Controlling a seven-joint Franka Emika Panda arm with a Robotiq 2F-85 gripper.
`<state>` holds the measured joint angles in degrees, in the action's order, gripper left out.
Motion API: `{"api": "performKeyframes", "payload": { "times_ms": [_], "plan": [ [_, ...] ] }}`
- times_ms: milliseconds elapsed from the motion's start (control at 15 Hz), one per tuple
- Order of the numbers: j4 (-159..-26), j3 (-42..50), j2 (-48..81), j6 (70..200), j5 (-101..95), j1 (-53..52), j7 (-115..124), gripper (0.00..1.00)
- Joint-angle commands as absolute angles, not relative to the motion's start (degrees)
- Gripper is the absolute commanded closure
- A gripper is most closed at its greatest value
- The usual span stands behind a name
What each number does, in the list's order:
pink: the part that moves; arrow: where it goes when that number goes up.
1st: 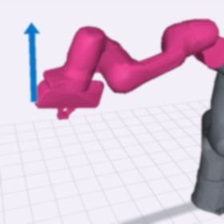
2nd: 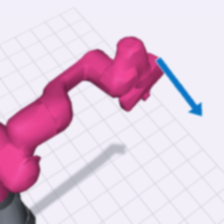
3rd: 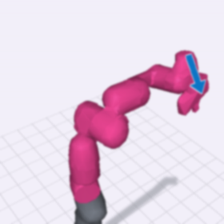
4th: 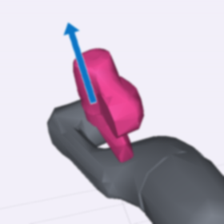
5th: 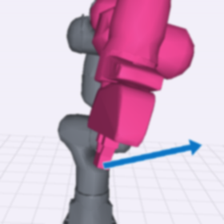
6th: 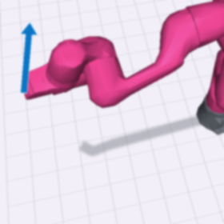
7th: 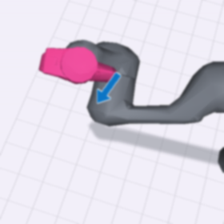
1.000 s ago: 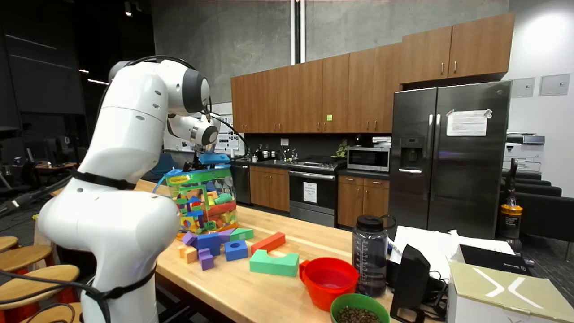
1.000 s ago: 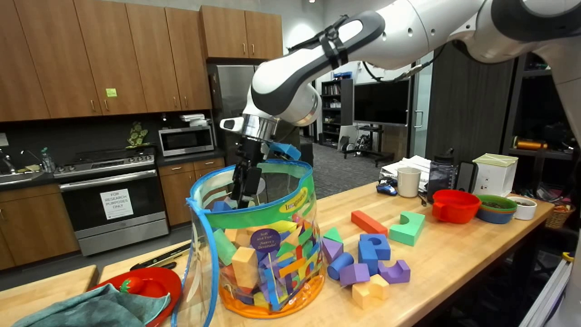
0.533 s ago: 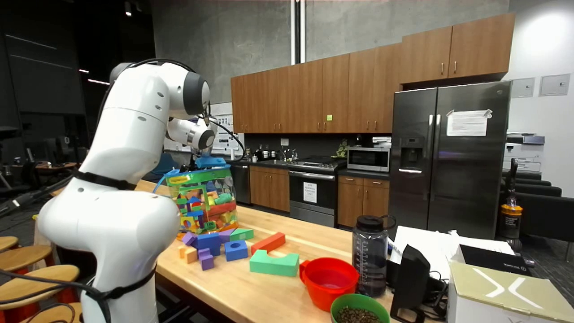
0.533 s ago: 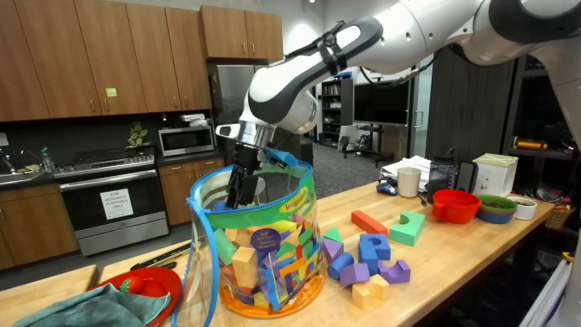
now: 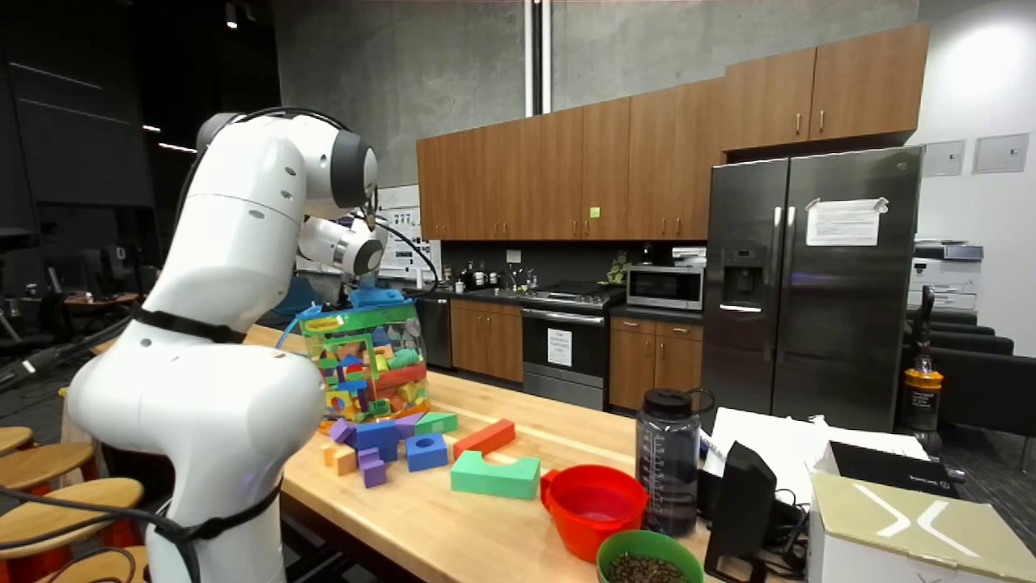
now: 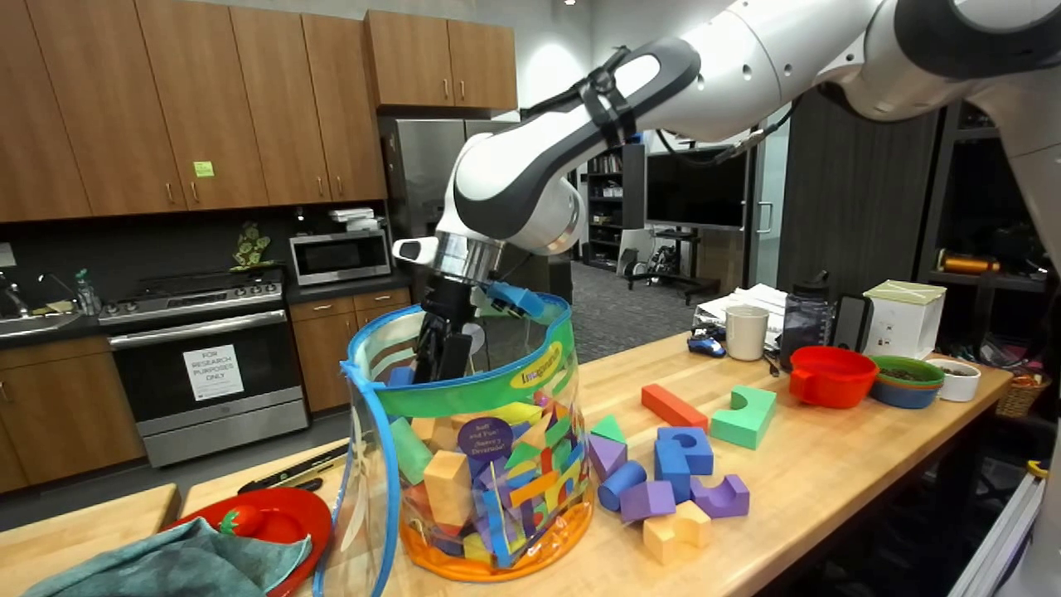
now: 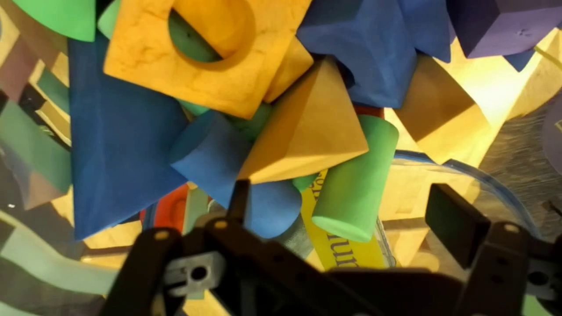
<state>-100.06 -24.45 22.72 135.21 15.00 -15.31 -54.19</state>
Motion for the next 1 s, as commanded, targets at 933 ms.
{"api": "performKeyframes", "payload": {
  "times_ms": [933],
  "plan": [
    [-105.2, -22.7, 20.6, 145.0, -1.0, -15.8, -52.5, 0.0]
  ]
}}
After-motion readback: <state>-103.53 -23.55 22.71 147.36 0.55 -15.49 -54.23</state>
